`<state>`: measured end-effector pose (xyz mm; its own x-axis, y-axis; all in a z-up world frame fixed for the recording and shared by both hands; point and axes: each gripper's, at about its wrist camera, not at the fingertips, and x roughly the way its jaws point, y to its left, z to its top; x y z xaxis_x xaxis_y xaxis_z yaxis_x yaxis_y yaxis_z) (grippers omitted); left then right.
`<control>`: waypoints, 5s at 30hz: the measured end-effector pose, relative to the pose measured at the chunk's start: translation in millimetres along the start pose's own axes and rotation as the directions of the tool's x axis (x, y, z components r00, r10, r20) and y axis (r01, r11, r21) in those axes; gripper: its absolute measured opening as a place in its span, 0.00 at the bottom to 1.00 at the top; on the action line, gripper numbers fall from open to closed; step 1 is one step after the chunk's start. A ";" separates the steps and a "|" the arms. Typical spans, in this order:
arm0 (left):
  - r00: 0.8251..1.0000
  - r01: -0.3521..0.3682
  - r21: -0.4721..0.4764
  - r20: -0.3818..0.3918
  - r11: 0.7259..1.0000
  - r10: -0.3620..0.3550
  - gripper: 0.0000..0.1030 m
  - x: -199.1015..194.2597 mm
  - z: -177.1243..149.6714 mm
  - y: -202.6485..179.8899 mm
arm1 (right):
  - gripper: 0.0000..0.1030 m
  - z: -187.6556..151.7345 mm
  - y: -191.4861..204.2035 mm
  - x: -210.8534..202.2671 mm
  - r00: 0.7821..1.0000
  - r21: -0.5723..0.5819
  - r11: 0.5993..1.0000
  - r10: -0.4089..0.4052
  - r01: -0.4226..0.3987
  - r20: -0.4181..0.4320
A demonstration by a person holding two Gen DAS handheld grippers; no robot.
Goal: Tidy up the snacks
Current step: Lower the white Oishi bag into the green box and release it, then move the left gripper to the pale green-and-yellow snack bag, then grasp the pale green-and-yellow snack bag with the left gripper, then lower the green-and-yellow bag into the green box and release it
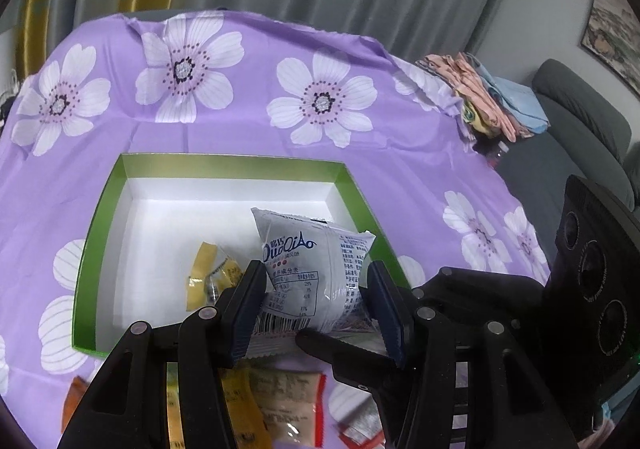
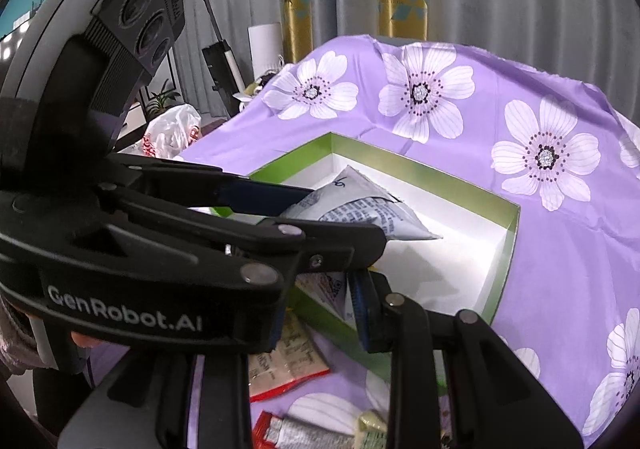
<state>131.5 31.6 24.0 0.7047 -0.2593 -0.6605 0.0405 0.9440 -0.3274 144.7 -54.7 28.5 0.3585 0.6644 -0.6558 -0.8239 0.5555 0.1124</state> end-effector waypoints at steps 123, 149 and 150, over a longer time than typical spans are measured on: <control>0.954 0.131 -0.124 -0.255 0.984 -0.159 0.44 50.9 -101.9 -91.6 | 0.34 -147.5 -21.0 -78.9 1.000 0.309 0.951 -0.006 0.009 -0.011; 0.998 0.064 -0.060 -0.005 0.996 -0.064 0.44 -13.8 -30.4 -50.2 | 0.34 -44.1 2.9 -57.5 0.987 0.196 0.980 -0.013 -0.019 0.160; 0.998 0.061 -0.071 -0.008 0.996 -0.062 0.44 -11.2 -25.0 -42.9 | 0.34 -38.1 1.8 -50.3 0.988 0.193 0.981 -0.011 -0.018 0.152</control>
<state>104.2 -11.1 28.6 0.6953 -0.3185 -0.6442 0.0332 0.9097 -0.4139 108.5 -106.2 33.2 0.4305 0.7264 -0.5357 -0.7301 0.6292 0.2665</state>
